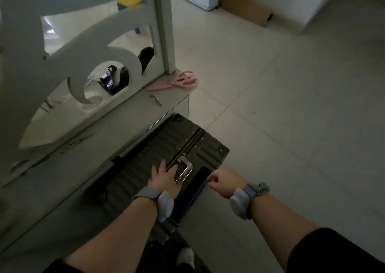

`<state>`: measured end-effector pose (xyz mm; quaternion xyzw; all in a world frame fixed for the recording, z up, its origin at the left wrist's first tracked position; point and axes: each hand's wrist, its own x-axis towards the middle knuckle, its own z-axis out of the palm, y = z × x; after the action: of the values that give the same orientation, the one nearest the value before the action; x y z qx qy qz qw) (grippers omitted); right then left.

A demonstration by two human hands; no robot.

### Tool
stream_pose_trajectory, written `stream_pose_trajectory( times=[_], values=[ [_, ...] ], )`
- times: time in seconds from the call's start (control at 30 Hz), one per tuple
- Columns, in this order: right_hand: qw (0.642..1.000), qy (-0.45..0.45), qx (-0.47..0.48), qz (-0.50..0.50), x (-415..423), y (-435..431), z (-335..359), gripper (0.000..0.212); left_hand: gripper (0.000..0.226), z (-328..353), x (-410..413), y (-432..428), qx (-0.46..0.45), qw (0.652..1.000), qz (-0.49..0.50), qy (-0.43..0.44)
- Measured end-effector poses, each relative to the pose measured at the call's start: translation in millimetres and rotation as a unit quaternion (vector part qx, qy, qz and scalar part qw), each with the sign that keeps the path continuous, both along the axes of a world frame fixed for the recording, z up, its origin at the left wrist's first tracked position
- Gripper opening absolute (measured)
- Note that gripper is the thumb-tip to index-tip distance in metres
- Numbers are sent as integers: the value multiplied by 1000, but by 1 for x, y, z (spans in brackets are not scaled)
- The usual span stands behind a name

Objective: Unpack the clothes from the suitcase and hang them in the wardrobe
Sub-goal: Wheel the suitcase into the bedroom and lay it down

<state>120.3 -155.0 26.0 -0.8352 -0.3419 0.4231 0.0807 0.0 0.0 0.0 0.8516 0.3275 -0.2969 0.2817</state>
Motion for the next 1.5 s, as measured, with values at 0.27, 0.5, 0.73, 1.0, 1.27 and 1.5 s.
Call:
stream_pose_trajectory(
  times=[0.27,0.5,0.73,1.0,1.27,1.5],
  values=[
    [980,99,-33,-168,-3,3,-50,31,81,-40,2,-15,-3,991,-93,93],
    [895,214,-34,-390,-17,-2,-108,20,86,-45,17,-26,-19,987,-130,90],
    [794,241,48,-555,-21,-48,-129,24,91,-42,57,-68,-35,980,-173,93],
    [780,191,78,-590,16,-133,-164,35,91,-41,108,-137,-55,968,-234,70],
    [812,124,41,-568,63,-213,-129,28,96,-48,149,-227,-46,956,-282,63],
    [809,105,53,-576,85,-271,-113,18,76,-51,181,-289,-57,954,-289,53]
  ],
)
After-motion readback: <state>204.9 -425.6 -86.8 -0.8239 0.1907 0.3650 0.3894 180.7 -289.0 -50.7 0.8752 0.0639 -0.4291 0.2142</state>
